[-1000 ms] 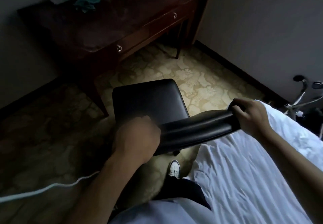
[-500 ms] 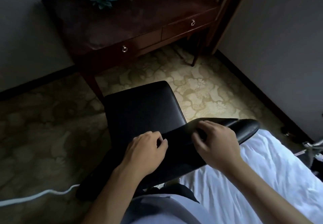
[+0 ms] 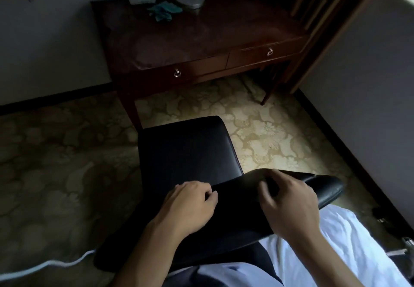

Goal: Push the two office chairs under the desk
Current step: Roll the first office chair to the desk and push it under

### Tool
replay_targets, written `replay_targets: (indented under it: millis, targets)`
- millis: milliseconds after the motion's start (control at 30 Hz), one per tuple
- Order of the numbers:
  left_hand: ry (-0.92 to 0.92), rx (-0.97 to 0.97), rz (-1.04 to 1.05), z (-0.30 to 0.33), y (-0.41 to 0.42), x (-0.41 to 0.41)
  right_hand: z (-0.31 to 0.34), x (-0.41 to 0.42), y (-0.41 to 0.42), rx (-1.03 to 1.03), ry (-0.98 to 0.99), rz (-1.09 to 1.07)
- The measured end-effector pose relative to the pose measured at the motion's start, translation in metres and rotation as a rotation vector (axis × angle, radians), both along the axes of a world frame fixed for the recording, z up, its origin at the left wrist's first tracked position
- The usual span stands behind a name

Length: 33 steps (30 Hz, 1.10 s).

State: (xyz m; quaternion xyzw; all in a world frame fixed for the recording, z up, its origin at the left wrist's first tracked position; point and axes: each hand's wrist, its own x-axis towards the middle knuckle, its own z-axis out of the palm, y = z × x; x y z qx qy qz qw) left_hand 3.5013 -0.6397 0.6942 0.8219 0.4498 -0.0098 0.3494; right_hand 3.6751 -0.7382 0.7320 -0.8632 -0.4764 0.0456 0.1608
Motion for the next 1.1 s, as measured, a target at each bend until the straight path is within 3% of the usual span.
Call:
replay_targets:
  millis: [167,433,567,633,800,1000,1100]
  targets:
    - [0.066,-0.028,0.146,0.001,0.003,0.015,0.0,0.026,0.002,0.101,0.11,0.104]
    - [0.138,0.081,0.345,0.001,-0.036,0.029,0.0,0.062,-0.009,0.054,0.142,0.624]
    - [0.115,0.065,0.38,0.006,-0.047,0.053,0.003,0.079,0.012,-0.155,0.182,0.671]
    - [0.116,0.039,0.357,0.004,-0.036,0.065,-0.001,0.087,0.035,-0.155,0.099,0.698]
    - [0.166,0.014,0.351,0.001,0.015,0.061,-0.016,0.086,0.096,-0.127,0.124,0.701]
    - [0.127,-0.064,0.409,-0.012,0.046,0.051,-0.045,0.088,0.13,-0.427,0.156,0.652]
    - [0.107,-0.082,0.494,-0.011,0.074,0.042,-0.046,0.089,0.159,-0.432,0.224,0.641]
